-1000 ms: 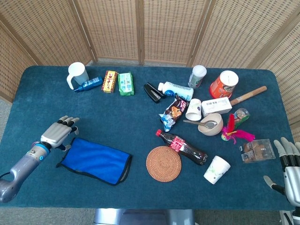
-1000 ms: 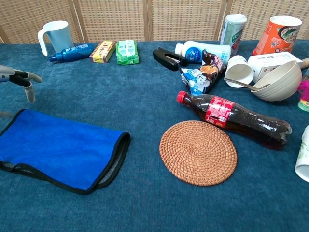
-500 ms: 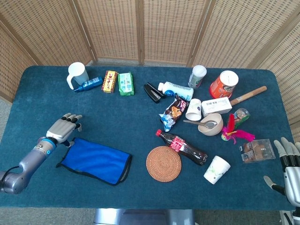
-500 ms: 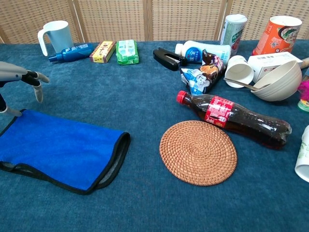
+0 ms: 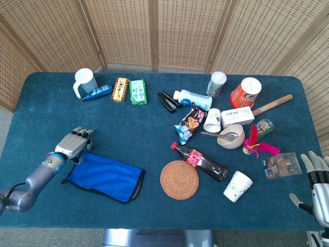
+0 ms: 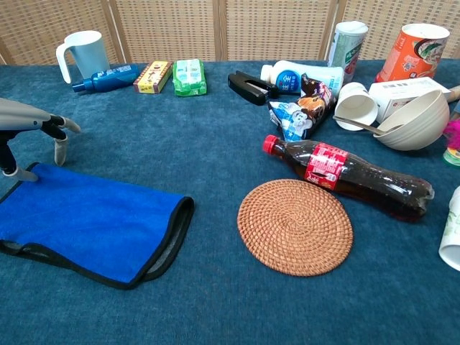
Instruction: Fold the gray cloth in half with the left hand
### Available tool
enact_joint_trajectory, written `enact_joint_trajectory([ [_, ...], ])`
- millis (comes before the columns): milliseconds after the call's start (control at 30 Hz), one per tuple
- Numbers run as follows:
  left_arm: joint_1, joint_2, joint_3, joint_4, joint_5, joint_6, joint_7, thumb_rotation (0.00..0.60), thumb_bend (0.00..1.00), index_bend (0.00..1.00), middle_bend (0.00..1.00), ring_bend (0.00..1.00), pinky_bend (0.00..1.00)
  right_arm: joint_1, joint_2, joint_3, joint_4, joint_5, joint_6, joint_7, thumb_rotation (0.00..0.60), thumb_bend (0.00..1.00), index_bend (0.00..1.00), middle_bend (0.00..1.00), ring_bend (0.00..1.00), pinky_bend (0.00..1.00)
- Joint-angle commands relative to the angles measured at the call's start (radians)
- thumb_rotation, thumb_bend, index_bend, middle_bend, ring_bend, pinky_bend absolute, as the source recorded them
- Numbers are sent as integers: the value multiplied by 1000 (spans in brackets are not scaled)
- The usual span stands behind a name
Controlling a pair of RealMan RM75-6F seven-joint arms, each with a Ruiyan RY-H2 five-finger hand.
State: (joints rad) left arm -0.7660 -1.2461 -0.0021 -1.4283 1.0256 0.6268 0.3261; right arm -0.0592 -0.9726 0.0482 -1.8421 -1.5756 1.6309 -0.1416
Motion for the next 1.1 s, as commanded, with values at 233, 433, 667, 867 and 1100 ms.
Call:
enact_joint_trajectory([
  [233,-17,3,20,-14,-38,5,35,600,409,490,0,0,0,-1,1,-2,-2,-4,1,3,600,0,0,0,0,0],
  [433,-29,-1,32,-12,-65,13,63,600,427,499,0,0,0,-1,1,-2,-2,-4,0,2,600,0,0,0,0,0],
  [667,-41,-7,43,-16,-98,25,93,600,440,540,0,0,0,0,2,-2,-2,-3,-1,4,600,0,0,0,0,0],
  [867,-48,-11,50,-19,-114,34,104,600,495,589,0,0,0,1,2,-2,-2,-3,-3,5,600,0,0,0,0,0],
  [1100,-53,-13,53,-17,-125,41,107,600,511,623,0,0,0,0,2,-3,-1,-4,-1,6,600,0,0,0,0,0],
])
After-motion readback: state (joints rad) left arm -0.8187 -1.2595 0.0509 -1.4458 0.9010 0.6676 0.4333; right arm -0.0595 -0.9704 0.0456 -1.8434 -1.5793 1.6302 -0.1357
